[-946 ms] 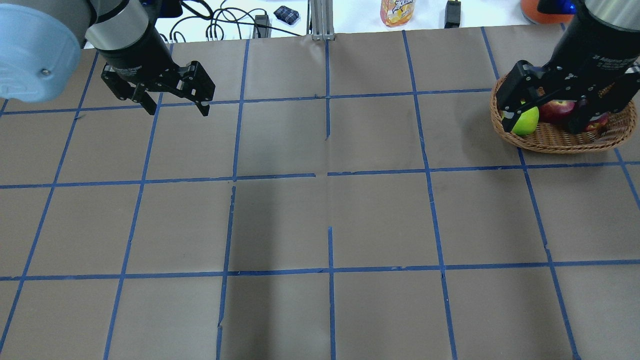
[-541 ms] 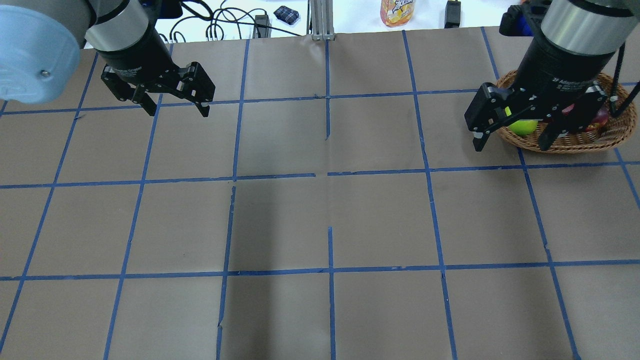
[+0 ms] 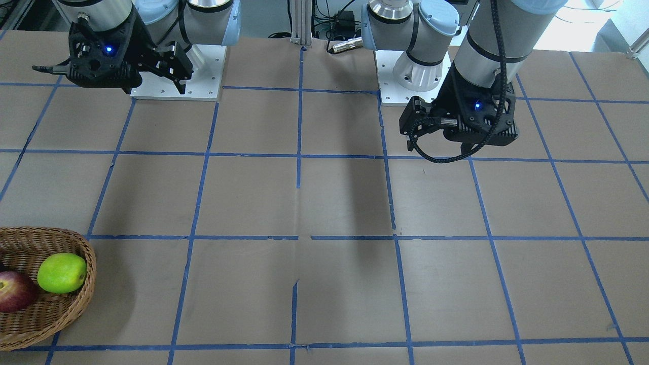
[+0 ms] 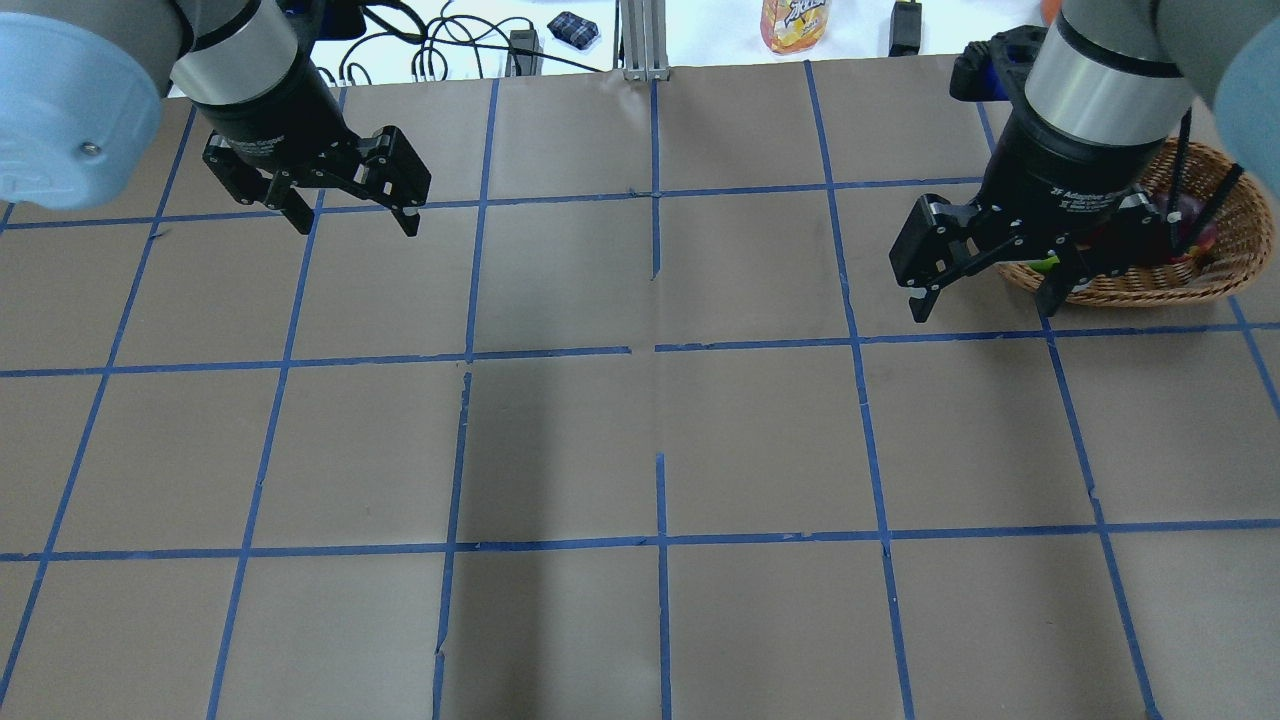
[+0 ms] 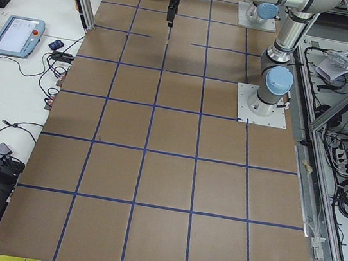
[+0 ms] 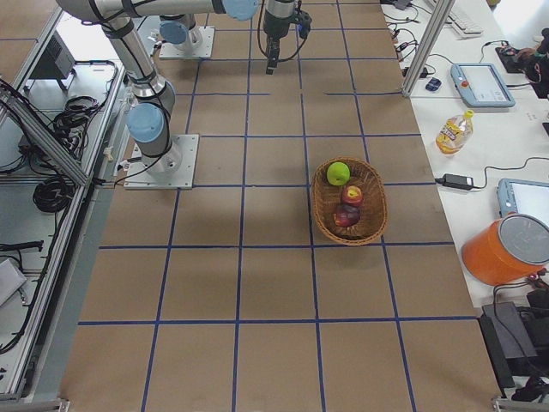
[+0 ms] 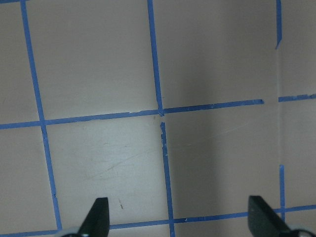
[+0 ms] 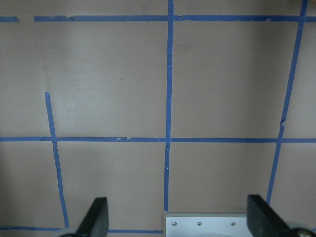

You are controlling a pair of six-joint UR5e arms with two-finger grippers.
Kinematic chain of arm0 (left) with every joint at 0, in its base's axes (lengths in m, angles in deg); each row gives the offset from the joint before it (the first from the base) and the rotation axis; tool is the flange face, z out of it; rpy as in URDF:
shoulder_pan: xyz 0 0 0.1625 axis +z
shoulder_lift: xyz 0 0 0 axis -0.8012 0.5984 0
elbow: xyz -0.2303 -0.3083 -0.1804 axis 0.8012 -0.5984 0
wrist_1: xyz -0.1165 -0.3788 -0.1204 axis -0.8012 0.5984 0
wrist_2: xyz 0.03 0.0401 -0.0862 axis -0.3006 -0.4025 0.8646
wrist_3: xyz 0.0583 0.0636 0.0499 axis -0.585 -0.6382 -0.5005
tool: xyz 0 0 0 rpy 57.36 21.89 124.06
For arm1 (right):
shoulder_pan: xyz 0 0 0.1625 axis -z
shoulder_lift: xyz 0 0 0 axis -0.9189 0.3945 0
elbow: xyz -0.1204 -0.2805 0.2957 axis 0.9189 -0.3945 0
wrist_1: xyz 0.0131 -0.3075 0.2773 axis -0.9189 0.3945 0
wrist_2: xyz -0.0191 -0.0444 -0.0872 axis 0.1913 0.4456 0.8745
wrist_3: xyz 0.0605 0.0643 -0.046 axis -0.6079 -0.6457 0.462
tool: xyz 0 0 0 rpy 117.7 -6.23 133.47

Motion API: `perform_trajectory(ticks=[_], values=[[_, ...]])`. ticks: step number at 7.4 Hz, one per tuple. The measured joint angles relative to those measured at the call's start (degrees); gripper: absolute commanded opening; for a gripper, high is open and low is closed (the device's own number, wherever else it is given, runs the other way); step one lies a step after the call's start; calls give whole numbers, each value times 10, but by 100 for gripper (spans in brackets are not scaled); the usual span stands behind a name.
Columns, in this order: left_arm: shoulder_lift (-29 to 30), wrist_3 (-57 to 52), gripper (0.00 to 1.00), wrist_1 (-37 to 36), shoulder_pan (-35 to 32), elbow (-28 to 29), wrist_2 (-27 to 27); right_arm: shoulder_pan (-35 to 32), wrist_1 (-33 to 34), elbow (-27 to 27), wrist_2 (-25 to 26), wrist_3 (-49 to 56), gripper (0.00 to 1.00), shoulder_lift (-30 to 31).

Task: Put all apples into basket

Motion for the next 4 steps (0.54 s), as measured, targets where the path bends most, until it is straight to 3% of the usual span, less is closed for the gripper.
perform_trajectory(ticks=[4], values=[[5,0,100,-3,0,2,1,3,33,8,2,-17,100,1]])
